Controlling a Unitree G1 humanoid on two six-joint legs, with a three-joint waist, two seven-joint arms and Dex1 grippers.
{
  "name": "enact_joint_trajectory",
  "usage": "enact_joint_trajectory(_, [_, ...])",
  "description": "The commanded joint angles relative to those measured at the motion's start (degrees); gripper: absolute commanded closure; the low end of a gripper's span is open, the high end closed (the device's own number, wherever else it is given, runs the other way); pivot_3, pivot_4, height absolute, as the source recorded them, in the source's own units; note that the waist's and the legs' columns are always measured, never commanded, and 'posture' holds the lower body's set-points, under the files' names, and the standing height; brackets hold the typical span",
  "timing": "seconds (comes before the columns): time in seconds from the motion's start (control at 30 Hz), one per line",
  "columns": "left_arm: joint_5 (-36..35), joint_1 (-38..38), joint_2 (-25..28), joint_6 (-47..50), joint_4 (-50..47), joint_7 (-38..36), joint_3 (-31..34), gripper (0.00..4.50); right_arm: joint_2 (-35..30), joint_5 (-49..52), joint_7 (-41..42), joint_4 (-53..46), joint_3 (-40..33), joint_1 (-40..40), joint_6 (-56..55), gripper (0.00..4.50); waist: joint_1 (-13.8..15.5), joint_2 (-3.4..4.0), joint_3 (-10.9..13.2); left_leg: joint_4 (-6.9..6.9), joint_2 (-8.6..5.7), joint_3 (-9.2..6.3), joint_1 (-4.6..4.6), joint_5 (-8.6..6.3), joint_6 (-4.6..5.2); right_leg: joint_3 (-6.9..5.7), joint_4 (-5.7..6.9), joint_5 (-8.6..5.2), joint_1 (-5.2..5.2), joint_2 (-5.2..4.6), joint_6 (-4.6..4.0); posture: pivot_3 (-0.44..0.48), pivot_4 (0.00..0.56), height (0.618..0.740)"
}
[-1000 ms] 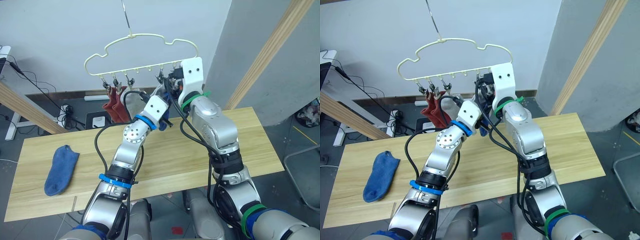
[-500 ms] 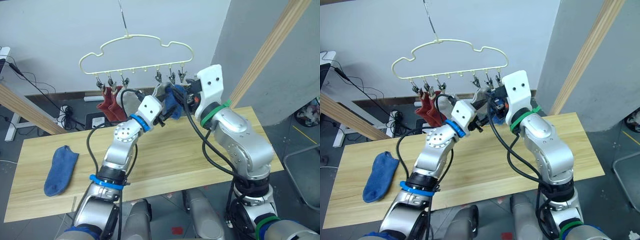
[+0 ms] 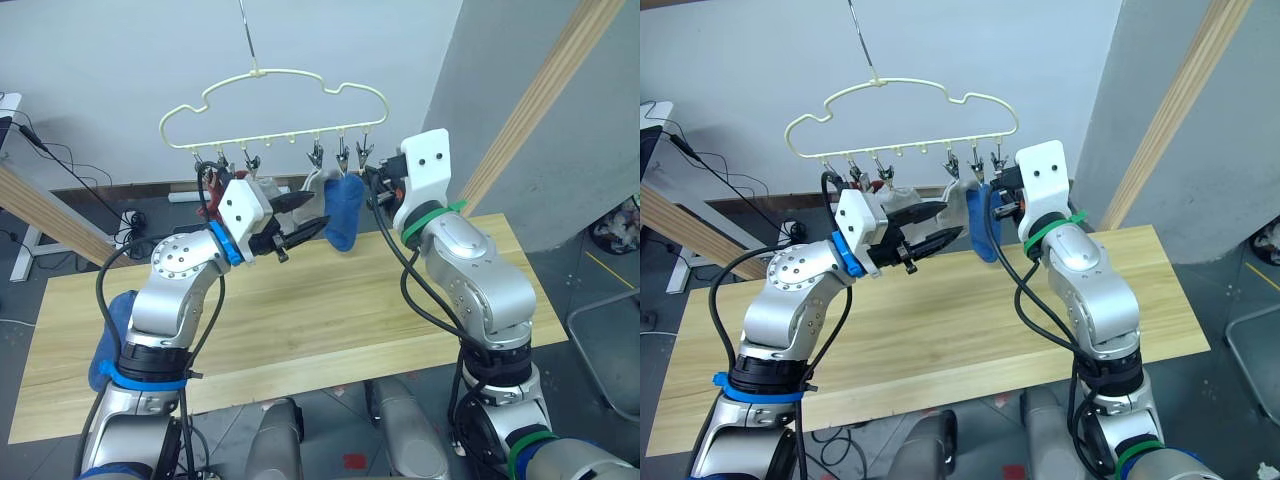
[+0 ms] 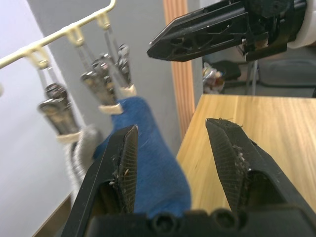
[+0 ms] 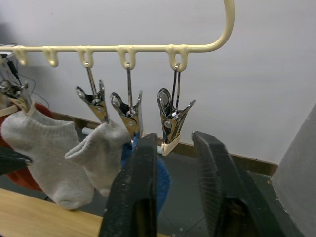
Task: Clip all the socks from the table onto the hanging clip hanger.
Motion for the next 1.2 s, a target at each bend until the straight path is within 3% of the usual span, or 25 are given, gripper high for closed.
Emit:
enact_joint_trajectory(0.03, [-0.5, -0.6, 0.6, -0.4, -1.8, 0.2, 1.3, 2.08, 0.8, -1.2, -1.7, 2.1, -0.9, -2.4, -2.4, 3.28, 0.1, 0.0, 0.0, -0.01, 0.0, 0.0, 0.0, 0.0, 0.0, -0.01, 0.0, 0.01, 0.0, 0.0, -0.02, -0.174, 0.306, 0.74])
enact_joint_trajectory(0.23, [0.4, -0.9, 0.9, -1.4, -1.1, 0.2, 1.1, 2.08, 1.6, -1.1, -3.0, 7.1, -2.1, -4.6, -4.7, 3.28, 0.1, 0.0, 0.0, -0.03, 0.0, 0.0, -0.01, 0.0, 0.0, -0.01, -0.02, 0.15, 0.0, 0.0, -0.24, -0.171, 0.304, 0.74])
enact_joint_trajectory(0.33, [0.8, -1.1, 0.9, -1.8, -0.6, 0.5, 1.1, 2.08, 1.9, -1.2, -3.2, 8.7, -2.4, -5.3, -5.7, 2.71, 0.1, 0.0, 0.0, -0.03, -0.01, 0.0, -0.02, 0.0, 0.0, 0.0, -0.03, 0.15, 0.0, 0.0, -0.24, -0.171, 0.304, 0.74])
enact_joint_trajectory(0.4, [1.1, -1.1, 0.9, -2.0, -0.4, 0.6, 1.0, 2.08, 2.0, -1.4, -3.5, 9.4, -2.3, -5.6, -5.7, 2.07, 0.1, 0.0, 0.0, -0.03, 0.0, 0.0, -0.02, 0.0, 0.0, 0.0, -0.02, 0.15, 0.0, 0.0, -0.24, -0.166, 0.306, 0.74])
enact_joint_trajectory(0.93, [2.3, -1.7, 0.0, -3.0, 0.5, 0.7, 0.3, 2.08, 4.9, -2.3, -5.5, 14.6, -2.9, -8.4, -9.8, 2.07, 0.1, 0.0, 0.0, -0.04, 0.0, 0.0, -0.01, 0.0, 0.0, 0.0, -0.02, 0.15, -0.01, 0.0, -0.24, -0.168, 0.305, 0.74])
enact_joint_trajectory(1.2, [2.8, -1.4, -0.2, -3.2, 0.3, 0.6, 0.1, 2.08, 10.2, -2.4, -10.4, 17.3, -4.3, -10.2, -11.1, 2.07, 0.0, 0.0, 0.0, -0.05, 0.0, 0.0, -0.01, 0.0, 0.0, 0.0, -0.01, 0.15, -0.02, 0.0, -0.25, -0.17, 0.305, 0.74])
